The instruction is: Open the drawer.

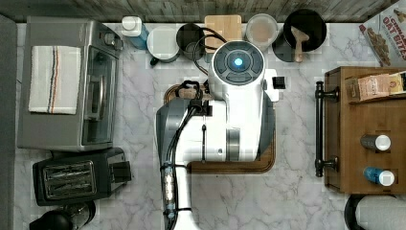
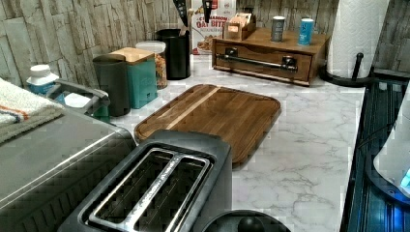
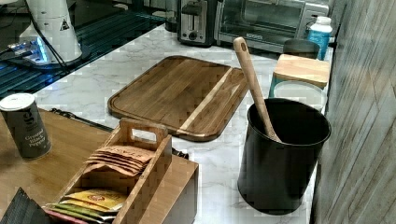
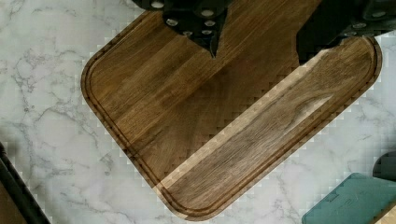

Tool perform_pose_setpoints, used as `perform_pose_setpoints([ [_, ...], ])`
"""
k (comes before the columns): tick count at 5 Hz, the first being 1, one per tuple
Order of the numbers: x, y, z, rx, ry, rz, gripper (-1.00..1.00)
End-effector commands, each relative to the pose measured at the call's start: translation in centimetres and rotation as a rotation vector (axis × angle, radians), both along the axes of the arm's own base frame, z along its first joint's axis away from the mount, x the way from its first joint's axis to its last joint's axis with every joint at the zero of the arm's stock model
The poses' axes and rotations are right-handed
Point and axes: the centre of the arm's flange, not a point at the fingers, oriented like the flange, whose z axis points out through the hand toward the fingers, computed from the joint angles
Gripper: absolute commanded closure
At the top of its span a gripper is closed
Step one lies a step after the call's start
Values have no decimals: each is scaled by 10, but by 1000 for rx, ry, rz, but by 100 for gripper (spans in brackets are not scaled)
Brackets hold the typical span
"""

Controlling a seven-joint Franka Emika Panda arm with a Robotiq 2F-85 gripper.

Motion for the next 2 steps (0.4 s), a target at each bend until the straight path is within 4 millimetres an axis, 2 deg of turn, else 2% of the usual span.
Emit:
perform_pose_setpoints([
  [1,0,-1,0,-1,-3,-1,-100],
  [2,-10,-24,-10,-8,-7,145,-100],
])
